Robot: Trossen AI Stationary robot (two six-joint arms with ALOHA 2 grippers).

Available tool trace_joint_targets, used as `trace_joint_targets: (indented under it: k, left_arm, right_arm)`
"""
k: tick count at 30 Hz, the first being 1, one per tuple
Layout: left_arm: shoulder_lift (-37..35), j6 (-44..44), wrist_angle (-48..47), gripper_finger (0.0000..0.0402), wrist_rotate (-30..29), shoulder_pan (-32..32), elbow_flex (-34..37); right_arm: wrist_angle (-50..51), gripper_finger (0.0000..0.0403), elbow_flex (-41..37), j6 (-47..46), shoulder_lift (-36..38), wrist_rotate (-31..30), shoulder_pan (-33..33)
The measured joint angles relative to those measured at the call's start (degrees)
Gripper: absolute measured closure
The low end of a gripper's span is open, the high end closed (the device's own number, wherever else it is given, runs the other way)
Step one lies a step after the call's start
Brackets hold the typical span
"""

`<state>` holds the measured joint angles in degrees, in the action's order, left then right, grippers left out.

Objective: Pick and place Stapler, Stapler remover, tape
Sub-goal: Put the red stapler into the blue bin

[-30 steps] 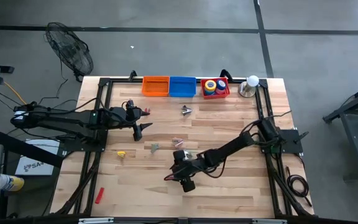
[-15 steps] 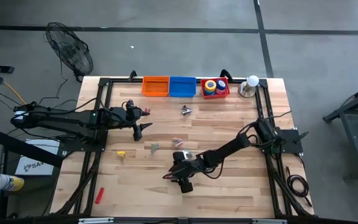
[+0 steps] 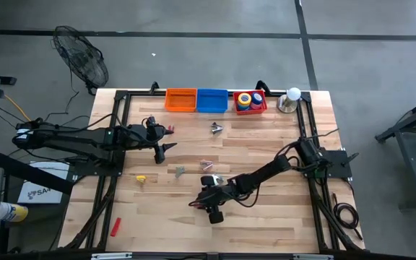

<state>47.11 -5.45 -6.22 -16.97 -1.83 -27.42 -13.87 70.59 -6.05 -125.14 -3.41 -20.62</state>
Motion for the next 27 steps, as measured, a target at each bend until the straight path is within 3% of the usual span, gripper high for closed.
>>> trace_joint_targets:
  k: [11, 19, 27]
  left_arm:
    - [-0.01, -0.4, 0.02, 0.0169, 0.0, -0.01, 0.0]
    - [0.0, -0.42, 0.04, 0.0169, 0.0, -0.02, 0.0]
    - [0.0, -0.42, 0.08, 0.0169, 0.0, -0.02, 0.0]
  right_arm:
    - [0.05, 0.0317, -0.06, 0.03, -0.04, 0.3, 0.0]
    - [-0.54, 0.0313, -0.24, -1.24, 0.92, 0.38, 0.15]
    - [6.7, 0.0316, -0.35, -1.45, 6.66, -1.77, 2.88]
